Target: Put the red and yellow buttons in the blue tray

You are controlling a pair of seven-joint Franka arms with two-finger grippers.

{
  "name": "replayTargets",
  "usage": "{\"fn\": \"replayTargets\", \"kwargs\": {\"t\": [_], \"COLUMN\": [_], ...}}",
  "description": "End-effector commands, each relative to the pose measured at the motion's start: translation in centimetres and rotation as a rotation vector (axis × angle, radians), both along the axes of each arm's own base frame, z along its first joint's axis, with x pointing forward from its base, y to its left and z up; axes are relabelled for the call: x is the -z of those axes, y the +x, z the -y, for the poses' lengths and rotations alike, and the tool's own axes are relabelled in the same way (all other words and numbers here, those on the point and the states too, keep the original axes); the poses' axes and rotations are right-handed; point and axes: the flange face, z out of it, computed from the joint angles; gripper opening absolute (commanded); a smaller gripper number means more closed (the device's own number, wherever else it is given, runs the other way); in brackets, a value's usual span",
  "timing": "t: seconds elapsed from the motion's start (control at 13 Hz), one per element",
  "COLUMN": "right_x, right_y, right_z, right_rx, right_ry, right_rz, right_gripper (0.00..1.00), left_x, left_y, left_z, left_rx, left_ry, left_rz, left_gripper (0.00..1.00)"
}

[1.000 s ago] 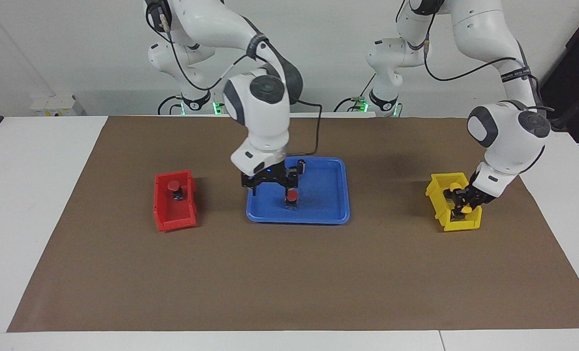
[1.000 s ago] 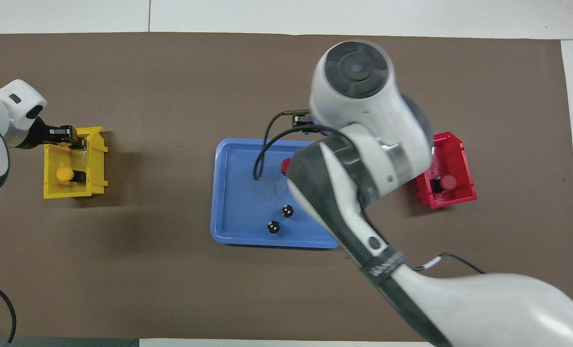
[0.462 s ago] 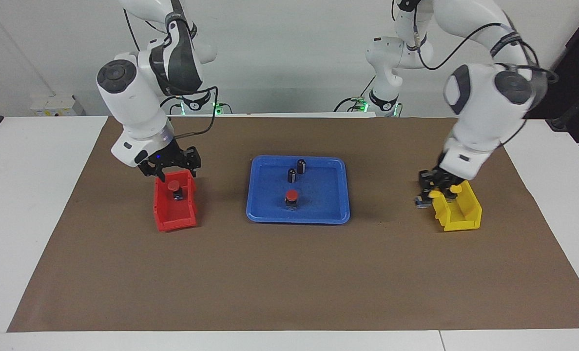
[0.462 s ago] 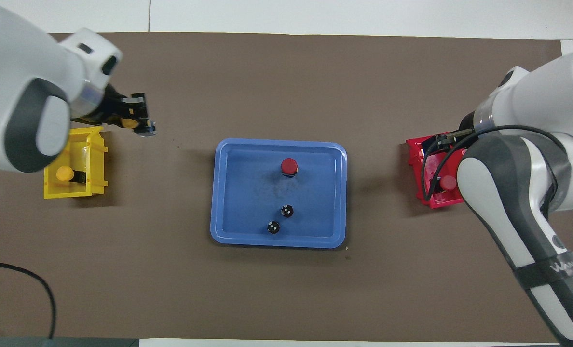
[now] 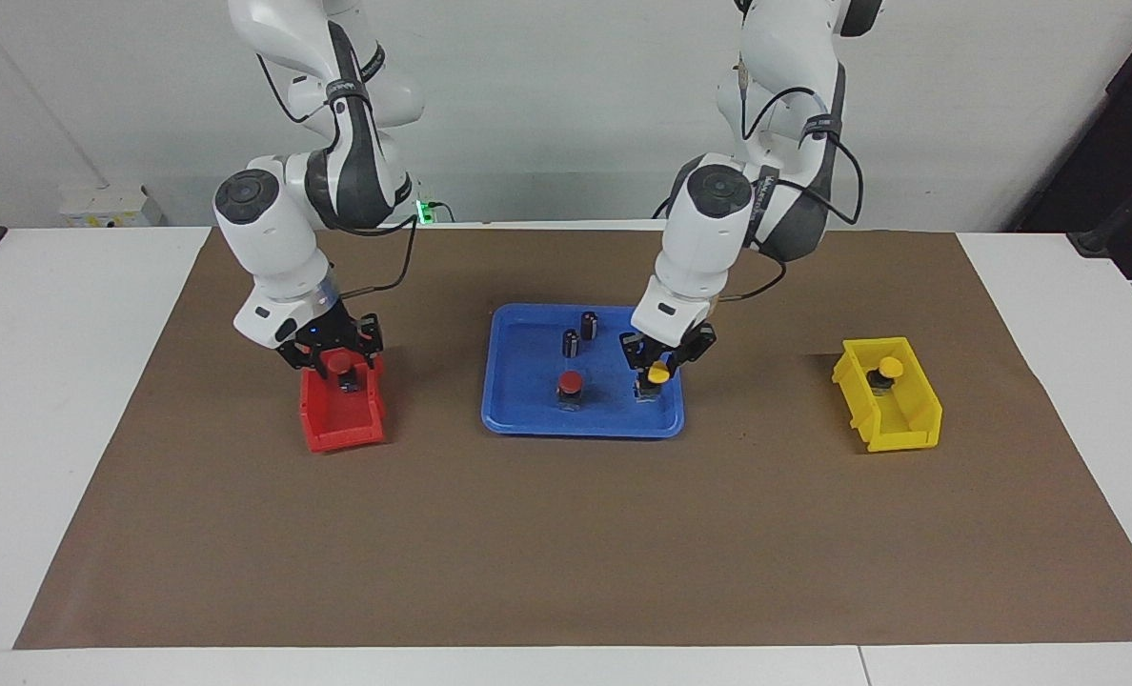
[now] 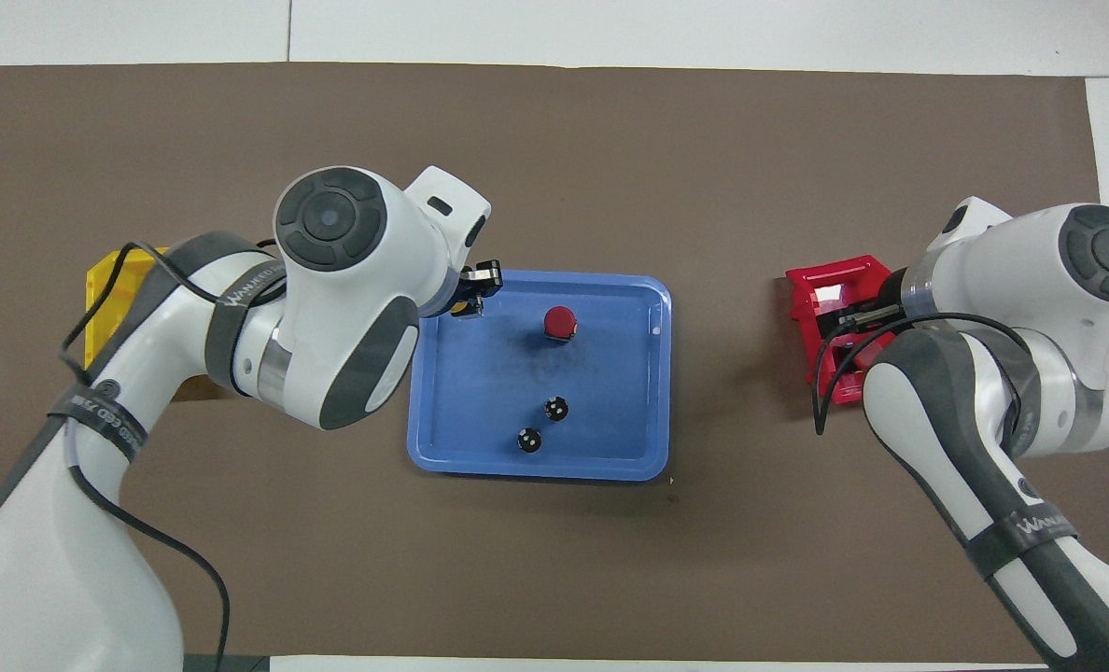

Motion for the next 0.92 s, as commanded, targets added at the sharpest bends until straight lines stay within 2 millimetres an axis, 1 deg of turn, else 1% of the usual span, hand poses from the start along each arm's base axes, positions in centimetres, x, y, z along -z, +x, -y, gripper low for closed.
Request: {"fn": "replayTargets", "kwargs": {"t": [0.0,0.08,0.23,0.31,0.38,0.46,0.54,0.62,0.69,0.77,0.85], "right_x": [0.9,1.4,2.2,2.7,2.9,2.8,3.2,3.3,3.2,3.5,3.4], "right_y": [-1.4,-1.7,-2.5,-2.9,-3.2,-3.3,-3.7,-3.7,-3.8,-4.0,-4.0], "right_z": [1.6,2.1,2.1,2.2,2.3,2.2,2.2,2.3,2.4,2.3,2.3], "right_rx": [-0.029,-0.038,-0.037,-0.038,-0.038,-0.038,-0.038,-0.039,-0.048,-0.050,-0.050], "right_ry": [0.010,0.008,0.007,0.006,0.006,0.006,0.006,0.006,0.006,0.006,0.006], "right_rz": [0.020,0.027,0.033,0.035,0.032,0.030,0.022,0.021,0.021,0.015,0.017], "right_gripper": [0.72,0.71,0.69,0.69,0.69,0.68,0.67,0.64,0.60,0.53,0.45], "left_x": [3.0,3.6,4.6,4.6,4.4,3.9,2.4,0.3,-2.1,-4.3,-6.1], "left_y": [-0.2,-0.5,-1.8,-2.0,-1.8,-1.5,-0.9,-0.5,0.9,2.7,4.9], "left_z": [1.5,1.8,2.5,2.6,2.5,2.3,1.9,1.0,-2.2,-6.1,-11.5], "left_rx": [-0.032,-0.023,-0.003,0.001,-0.002,-0.007,-0.010,-0.004,-0.011,-0.026,-0.054], "left_ry": [-0.010,-0.003,0.012,0.014,0.016,0.017,0.029,0.053,0.064,0.046,0.038], "left_rz": [0.000,-0.006,-0.028,-0.028,-0.031,-0.033,-0.045,-0.079,-0.099,-0.083,-0.069], "left_gripper": [0.01,0.02,0.17,0.28,0.59,0.84,0.90,0.94,0.95,0.95,0.95]}}
